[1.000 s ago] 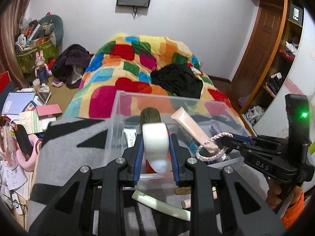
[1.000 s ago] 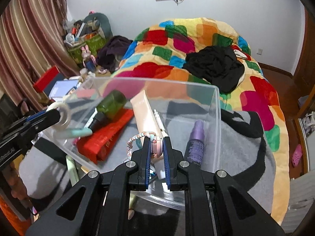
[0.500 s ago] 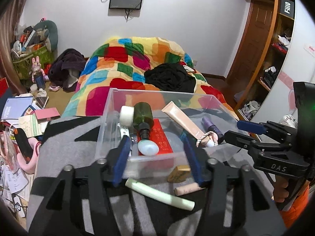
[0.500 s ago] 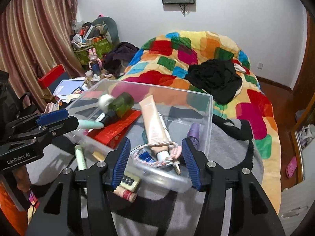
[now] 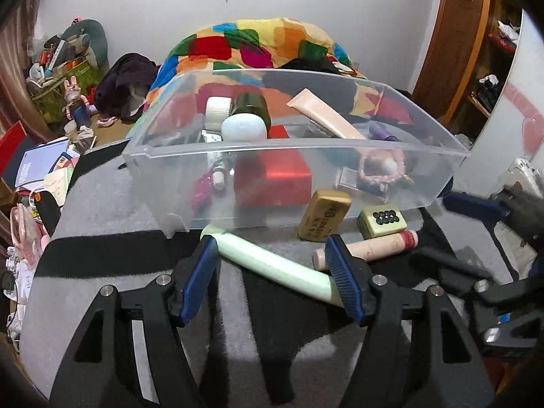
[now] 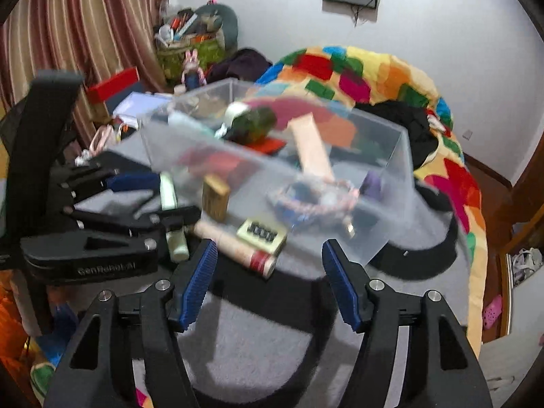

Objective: Organize objects
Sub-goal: 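Grasp the mint green tube with the left tool while the right tool grasps the white cosmetic tube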

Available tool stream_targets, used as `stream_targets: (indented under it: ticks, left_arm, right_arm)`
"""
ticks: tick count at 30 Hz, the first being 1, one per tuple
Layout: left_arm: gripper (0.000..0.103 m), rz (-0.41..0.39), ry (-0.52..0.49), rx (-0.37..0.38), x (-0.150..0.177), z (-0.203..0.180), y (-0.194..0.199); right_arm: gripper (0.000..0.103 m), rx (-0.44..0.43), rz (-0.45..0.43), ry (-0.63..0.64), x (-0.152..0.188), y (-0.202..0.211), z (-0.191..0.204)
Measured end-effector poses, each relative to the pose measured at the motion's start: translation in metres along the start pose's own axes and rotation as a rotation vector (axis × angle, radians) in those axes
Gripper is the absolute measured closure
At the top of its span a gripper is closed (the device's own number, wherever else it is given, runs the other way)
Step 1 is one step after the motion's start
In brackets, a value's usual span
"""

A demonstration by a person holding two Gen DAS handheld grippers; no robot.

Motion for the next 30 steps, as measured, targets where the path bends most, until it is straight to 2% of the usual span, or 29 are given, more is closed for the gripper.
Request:
stream_targets:
  ticks: [3, 5, 7, 10, 14, 19, 24, 26, 28, 30]
  left_arm:
    - [0.038, 0.005, 0.019, 0.009, 0.008, 0.008, 0.004]
    - [0.045, 0.011, 0.042, 0.028, 0.014, 0.013, 0.009]
    - [0.056, 0.019, 0.065, 0.049, 0.021, 0.020, 0.015]
    - [0.065, 0.025, 0.079, 0.061, 0.029, 0.029, 0.024]
    - [0.066, 0.033, 0.068, 0.063, 0.037, 0.033, 0.035]
    - [0.066, 0.031, 0.077, 0.066, 0.031, 0.031, 0.031]
    - [0.067, 0.019, 0.031, 0.001, 0.028, 0.024, 0.021]
    - [0.074, 0.013, 0.012, -0.020, 0.030, 0.022, 0.021]
    - [0.085, 0.010, 0.005, -0.006, 0.033, 0.022, 0.024]
    - [0.088, 0.006, 0.008, 0.010, 0.037, 0.024, 0.029]
  right_arm:
    - [0.044, -0.054, 0.025, -0.010, 0.002, -0.009, 0.004]
    - [0.052, -0.084, 0.039, -0.011, 0.004, -0.014, 0.008]
    - [0.071, -0.113, 0.066, -0.012, 0.009, -0.018, 0.011]
    - [0.087, -0.158, 0.087, -0.007, 0.018, -0.014, 0.016]
    - [0.087, -0.212, 0.073, 0.044, 0.028, 0.000, 0.026]
    - [0.086, -0.148, 0.059, 0.057, 0.019, -0.001, 0.028]
    - [0.084, -0.128, 0.087, 0.026, 0.007, -0.018, 0.026]
    - [0.084, -0.111, 0.100, 0.026, 0.008, -0.023, 0.026]
    - [0.084, -0.145, 0.105, 0.034, 0.012, -0.021, 0.029]
    - [0.084, -0.156, 0.090, 0.052, 0.016, -0.012, 0.028]
Point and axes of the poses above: each gripper's, at about its wrist camera, not at the fingertips, and y roughly against the way its jaws point, z to its left, x to its underside, the point moved 7 cm from there along -y, roughly the way its jaws point, and after that the axes turned 11 degrees about x, right-handed, at the moved point
